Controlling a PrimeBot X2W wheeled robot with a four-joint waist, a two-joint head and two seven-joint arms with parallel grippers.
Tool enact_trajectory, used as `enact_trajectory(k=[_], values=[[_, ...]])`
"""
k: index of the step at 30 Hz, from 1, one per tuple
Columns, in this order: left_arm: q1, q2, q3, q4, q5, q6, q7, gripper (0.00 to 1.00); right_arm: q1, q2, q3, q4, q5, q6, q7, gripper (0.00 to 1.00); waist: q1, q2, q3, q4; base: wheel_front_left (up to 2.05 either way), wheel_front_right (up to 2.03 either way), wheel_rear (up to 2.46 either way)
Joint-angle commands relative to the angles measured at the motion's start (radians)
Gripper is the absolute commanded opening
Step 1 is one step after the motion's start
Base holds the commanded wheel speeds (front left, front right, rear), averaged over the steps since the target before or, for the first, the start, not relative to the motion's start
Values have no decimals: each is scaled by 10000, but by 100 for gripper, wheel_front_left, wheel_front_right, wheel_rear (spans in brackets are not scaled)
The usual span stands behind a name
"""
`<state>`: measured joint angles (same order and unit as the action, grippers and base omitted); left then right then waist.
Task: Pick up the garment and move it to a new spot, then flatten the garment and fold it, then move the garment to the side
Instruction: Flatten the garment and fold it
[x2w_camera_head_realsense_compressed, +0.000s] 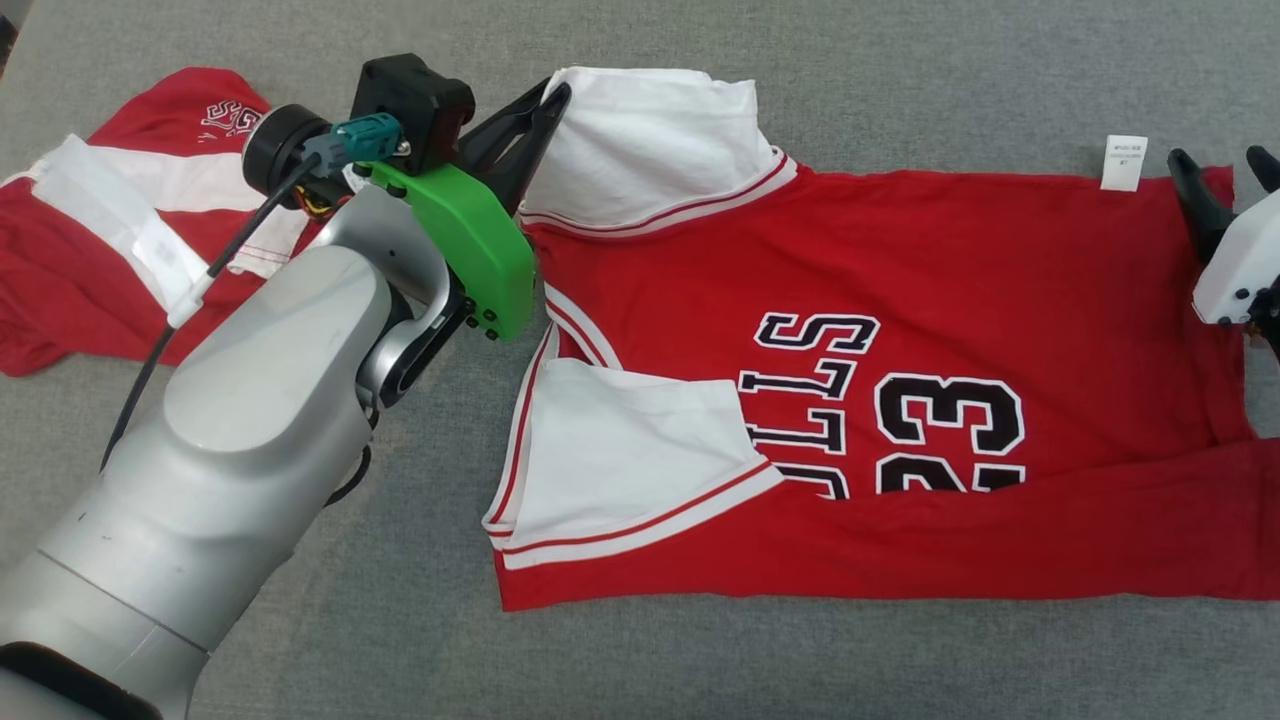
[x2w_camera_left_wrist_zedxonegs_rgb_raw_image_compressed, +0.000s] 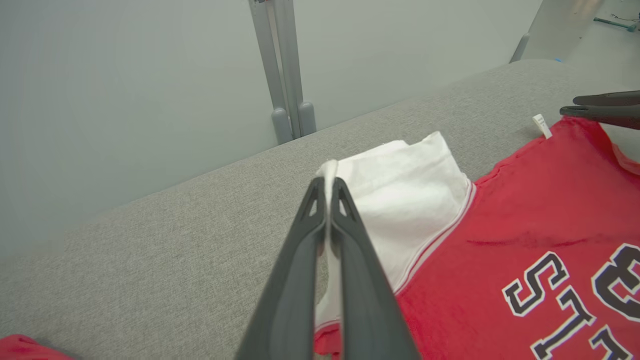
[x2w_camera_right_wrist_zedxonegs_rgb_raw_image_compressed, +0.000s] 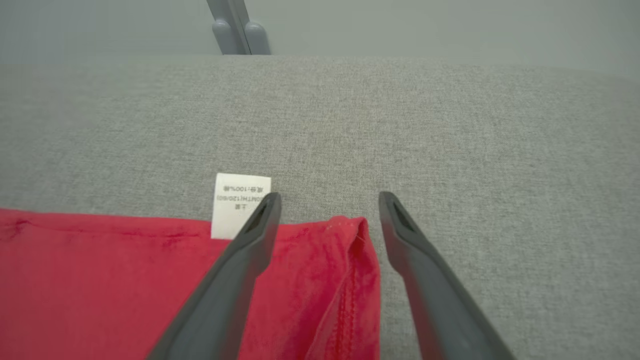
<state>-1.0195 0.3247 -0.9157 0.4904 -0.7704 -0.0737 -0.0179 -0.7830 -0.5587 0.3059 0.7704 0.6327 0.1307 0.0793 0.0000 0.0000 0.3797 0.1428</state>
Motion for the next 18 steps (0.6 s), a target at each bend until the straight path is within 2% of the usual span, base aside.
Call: enact_trajectory(k=[1,13,14,15,16,18], values=[[118,-19,-33,-45,82,48,-4,0,-147,-130,133,188,99,1,34,100,0,0,133,84,0,0,0],[201,23,-152,-101,13,75,20,0,-669,-183,1087,1411,344,1,302,100,0,0,296,18,0,0,0],[202,37,-149,-73,-1,85,23,0,-703,-173,1164,1474,380,1,333,62,0,0,295,0,0,0,0],[198,43,-149,-51,-6,96,22,0,-752,-176,1228,1501,393,-1,294,11,0,0,292,-14,0,0,0],[190,48,-147,-29,-13,111,20,0,-841,-207,1273,1510,385,-1,145,0,0,0,286,-33,0,0,0],[145,82,-118,25,-29,137,13,0,-959,-229,1380,1531,387,-1,-39,0,0,0,282,-76,0,0,0]])
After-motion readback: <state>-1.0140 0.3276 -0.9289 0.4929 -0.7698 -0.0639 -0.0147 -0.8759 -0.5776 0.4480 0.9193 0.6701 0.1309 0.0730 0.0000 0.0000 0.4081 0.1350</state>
